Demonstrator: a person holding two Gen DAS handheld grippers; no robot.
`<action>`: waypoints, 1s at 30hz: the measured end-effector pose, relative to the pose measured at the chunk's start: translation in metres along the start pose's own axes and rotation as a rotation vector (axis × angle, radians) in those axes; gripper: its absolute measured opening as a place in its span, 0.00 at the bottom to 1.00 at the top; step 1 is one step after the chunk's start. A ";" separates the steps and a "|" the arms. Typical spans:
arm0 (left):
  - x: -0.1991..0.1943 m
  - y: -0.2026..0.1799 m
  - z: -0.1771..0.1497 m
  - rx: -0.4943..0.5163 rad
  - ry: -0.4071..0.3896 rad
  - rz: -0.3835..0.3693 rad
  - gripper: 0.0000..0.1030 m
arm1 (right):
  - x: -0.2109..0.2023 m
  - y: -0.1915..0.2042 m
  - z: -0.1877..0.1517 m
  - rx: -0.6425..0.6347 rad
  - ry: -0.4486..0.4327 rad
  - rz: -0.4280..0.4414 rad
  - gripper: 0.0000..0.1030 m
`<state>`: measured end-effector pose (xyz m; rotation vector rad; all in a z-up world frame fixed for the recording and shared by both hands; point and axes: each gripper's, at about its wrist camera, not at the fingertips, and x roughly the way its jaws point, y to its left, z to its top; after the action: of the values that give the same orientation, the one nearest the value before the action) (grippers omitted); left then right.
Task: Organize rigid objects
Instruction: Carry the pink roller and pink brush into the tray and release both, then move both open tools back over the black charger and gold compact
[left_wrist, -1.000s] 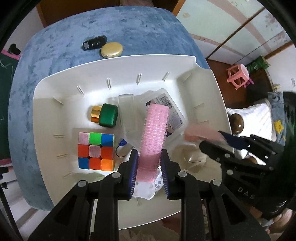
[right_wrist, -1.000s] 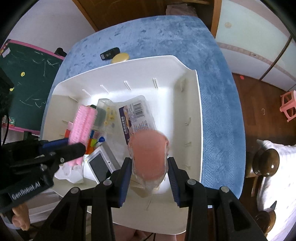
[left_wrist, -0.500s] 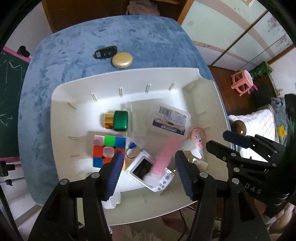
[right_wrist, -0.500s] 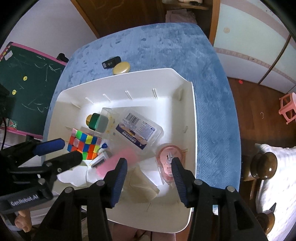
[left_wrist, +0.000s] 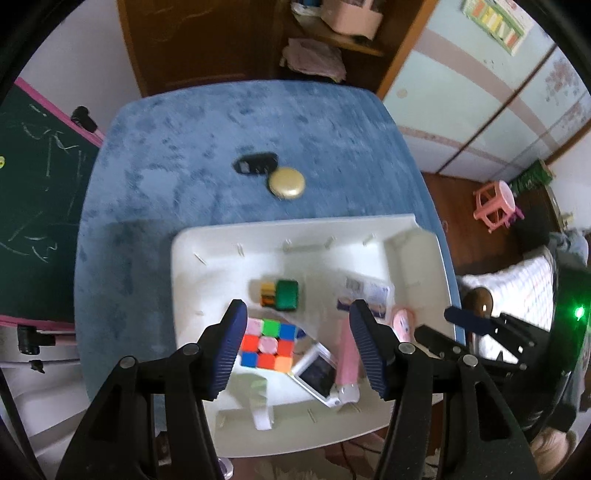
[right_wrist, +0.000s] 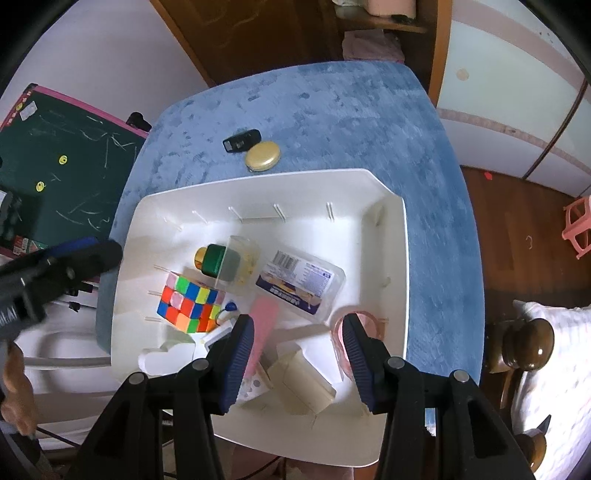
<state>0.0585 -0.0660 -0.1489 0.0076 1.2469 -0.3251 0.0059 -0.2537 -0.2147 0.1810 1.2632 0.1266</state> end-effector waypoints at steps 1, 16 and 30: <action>-0.003 0.003 0.003 -0.007 -0.008 -0.001 0.60 | -0.001 0.001 0.002 -0.003 0.000 -0.001 0.49; -0.020 0.030 0.085 0.013 -0.095 0.050 0.80 | 0.002 0.025 0.047 -0.028 -0.024 -0.020 0.58; 0.078 0.046 0.187 0.054 0.032 -0.004 0.83 | 0.045 0.046 0.156 0.027 -0.064 -0.039 0.58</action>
<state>0.2650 -0.0746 -0.1683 0.0572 1.2701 -0.3634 0.1682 -0.2105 -0.2022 0.1820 1.2048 0.0696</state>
